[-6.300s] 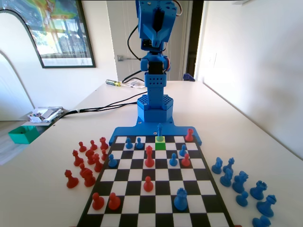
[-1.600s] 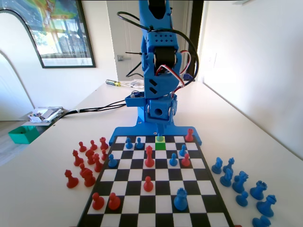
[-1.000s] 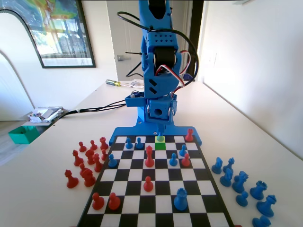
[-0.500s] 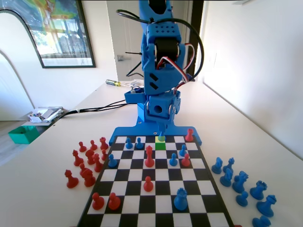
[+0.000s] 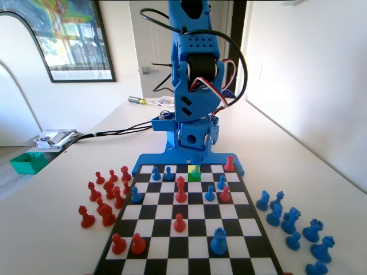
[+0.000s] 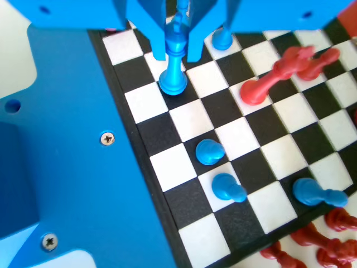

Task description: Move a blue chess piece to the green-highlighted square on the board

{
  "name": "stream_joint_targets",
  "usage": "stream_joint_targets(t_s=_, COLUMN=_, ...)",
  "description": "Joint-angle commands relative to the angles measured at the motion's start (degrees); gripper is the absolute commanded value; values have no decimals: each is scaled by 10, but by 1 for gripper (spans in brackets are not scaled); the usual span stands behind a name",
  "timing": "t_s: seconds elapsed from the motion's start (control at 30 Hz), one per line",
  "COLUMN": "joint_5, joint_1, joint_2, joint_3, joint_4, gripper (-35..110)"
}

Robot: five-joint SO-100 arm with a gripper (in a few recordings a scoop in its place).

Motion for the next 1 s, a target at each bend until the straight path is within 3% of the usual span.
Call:
stream_joint_targets(t_s=0.0, joint_5=-1, joint_1=1, joint_2=0, joint_3=-3, joint_4=-7, gripper=1)
stream_joint_targets(t_s=0.27, joint_5=-15, joint_1=9, joint_2=-1, joint_3=20, joint_4=-31, gripper=1)
stream_joint_targets(t_s=0.73, joint_5=-18, joint_1=15, joint_2=4, joint_3=26, joint_4=-43, gripper=13)
stream_joint_targets(t_s=0.97, joint_5=2, joint_1=7, joint_2=21, joint_3=-23, joint_4=32, gripper=13)
